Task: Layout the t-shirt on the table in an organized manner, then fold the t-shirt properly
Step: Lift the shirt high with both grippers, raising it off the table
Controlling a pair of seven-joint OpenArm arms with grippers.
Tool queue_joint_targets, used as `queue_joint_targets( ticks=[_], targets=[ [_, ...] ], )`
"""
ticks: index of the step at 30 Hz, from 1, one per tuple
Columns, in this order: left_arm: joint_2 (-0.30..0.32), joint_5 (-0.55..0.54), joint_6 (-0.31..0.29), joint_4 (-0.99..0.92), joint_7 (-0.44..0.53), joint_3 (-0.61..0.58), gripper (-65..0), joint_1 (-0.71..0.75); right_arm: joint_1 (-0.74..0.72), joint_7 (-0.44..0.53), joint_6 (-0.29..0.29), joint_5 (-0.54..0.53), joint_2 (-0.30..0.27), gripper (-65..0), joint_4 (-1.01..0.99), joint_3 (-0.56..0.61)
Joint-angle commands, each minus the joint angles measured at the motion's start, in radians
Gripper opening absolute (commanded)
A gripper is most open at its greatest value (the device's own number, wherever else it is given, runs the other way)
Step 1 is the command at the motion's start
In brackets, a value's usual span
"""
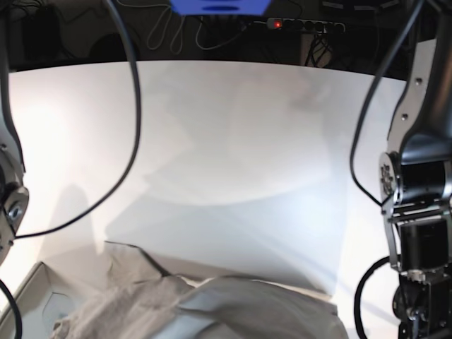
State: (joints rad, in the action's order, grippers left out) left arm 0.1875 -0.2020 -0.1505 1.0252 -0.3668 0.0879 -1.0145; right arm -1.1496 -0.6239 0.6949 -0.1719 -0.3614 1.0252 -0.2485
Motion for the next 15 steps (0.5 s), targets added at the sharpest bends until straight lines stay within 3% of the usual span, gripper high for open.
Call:
queue_joint_targets(
  ticks=[1, 6, 11, 15],
  targets=[
    [0.005, -0.004, 0.001, 0.040, 0.018, 0.000, -65.0, -0.040, -0.034, 0.019, 0.003, -0.012, -0.006, -65.0, 0.013, -0.001],
    [0.010, -0.004, 0.001, 0.105, 0.019, 0.002, -65.0, 0.041, 0.056, -0.015, 0.003, -0.019, -0.026, -65.0, 0.053, -0.007],
    [0.017, -0.004, 0.001, 0.171, 0.021, 0.011, -65.0, 0.190, 0.331, -0.024, 0.003, -0.019, -0.024, -65.0, 0.295, -0.007],
    [0.019, -0.004, -0.005, 0.261, 0.013, 0.103, -65.0, 0.351, 0.558, -0.024, 0.003, -0.019, 0.000, -65.0, 0.481, -0.008]
  ],
)
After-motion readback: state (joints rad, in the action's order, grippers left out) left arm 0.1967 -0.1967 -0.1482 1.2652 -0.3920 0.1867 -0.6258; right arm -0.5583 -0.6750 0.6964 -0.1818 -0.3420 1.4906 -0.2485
